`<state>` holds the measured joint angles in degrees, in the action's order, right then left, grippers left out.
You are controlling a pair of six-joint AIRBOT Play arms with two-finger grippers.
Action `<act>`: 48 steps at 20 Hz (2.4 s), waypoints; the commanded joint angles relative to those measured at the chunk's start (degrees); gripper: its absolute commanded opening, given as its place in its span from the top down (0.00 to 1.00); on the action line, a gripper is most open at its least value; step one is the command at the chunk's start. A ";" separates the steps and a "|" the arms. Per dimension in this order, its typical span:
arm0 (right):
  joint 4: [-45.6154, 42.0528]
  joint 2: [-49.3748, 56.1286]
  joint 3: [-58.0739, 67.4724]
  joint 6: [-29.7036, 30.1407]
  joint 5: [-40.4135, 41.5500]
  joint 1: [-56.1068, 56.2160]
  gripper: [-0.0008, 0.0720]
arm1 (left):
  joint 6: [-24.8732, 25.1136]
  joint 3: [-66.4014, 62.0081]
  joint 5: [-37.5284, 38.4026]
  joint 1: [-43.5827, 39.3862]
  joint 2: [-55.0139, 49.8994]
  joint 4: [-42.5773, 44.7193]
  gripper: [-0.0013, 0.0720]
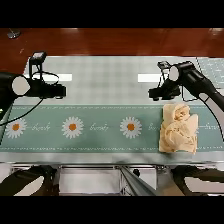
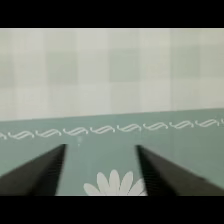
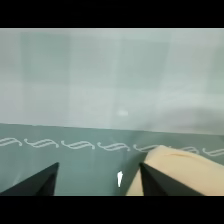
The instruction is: Fold the shirts.
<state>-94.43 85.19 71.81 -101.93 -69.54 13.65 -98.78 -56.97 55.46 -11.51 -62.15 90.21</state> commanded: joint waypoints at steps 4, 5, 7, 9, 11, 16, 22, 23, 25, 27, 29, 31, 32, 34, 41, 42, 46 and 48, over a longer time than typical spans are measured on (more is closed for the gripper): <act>-12.46 -14.08 -0.02 2.32 -8.00 -2.32 0.14 | 5.77 -3.58 6.08 0.07 3.45 -0.22 0.03; -12.52 -18.45 -2.89 -0.98 -8.59 -4.24 0.14 | 5.75 -2.23 7.02 0.04 6.08 -0.50 0.03; -11.63 -26.32 -10.93 -8.00 -9.79 -8.26 0.14 | 4.92 5.09 6.43 0.04 13.84 -5.42 0.03; -9.07 -32.87 -22.91 -9.44 -6.99 -11.37 0.14 | 4.87 15.52 4.72 -0.07 21.62 -11.45 0.03; -3.69 -34.95 -33.11 -9.42 -2.36 -13.62 0.14 | 3.48 24.37 2.01 0.11 26.69 -12.00 0.03; 3.06 -27.98 -40.68 -8.11 8.85 -14.97 0.14 | 1.81 28.74 0.42 0.42 24.81 -12.79 0.03; 7.63 -26.75 -35.28 0.72 6.29 -14.97 0.94 | 2.34 26.12 -0.22 1.38 21.88 -9.38 0.03; 7.61 -29.20 -31.63 2.10 4.26 -14.97 0.94 | 2.82 24.04 2.43 2.29 21.94 -6.40 0.03; 7.89 -34.40 -23.08 4.15 1.90 -14.95 0.94 | 6.12 19.76 6.93 5.14 22.73 -4.09 0.03; 11.04 -38.64 -13.25 6.58 0.46 -14.93 0.94 | 6.88 18.27 9.29 6.95 25.09 -5.57 0.03; 15.10 -40.92 -2.60 9.31 -1.22 -14.88 0.94 | 6.82 20.44 9.66 6.71 28.92 -9.57 0.03; 17.22 -41.07 8.41 11.76 -4.42 -14.12 0.94 | 6.82 24.48 8.39 6.58 32.59 -14.78 0.03; 16.85 -41.07 13.16 12.11 -4.72 -12.68 0.94 | 6.80 26.45 7.67 6.58 33.97 -16.33 0.03; 15.72 -39.98 22.86 12.22 -4.00 -8.39 0.94 | 6.80 28.70 7.69 6.58 34.73 -17.14 0.03; 17.86 -28.24 39.41 12.15 -7.54 10.84 0.94 | 6.78 29.33 5.16 6.60 34.38 -17.38 0.03; 17.62 -26.18 39.41 12.09 -8.48 14.03 0.94 | 6.64 29.33 4.79 6.60 34.38 -17.38 0.03; 17.44 -16.39 39.36 11.61 -9.57 22.05 0.94 | 6.62 29.33 4.04 6.60 34.38 -17.35 0.03; 17.44 -10.49 39.34 11.54 -10.08 25.03 0.94 | 6.62 29.33 3.67 6.60 34.38 -17.18 0.03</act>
<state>-77.10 67.61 110.65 -90.00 -78.52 33.63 -92.07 -27.68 59.92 -4.97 -27.81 72.88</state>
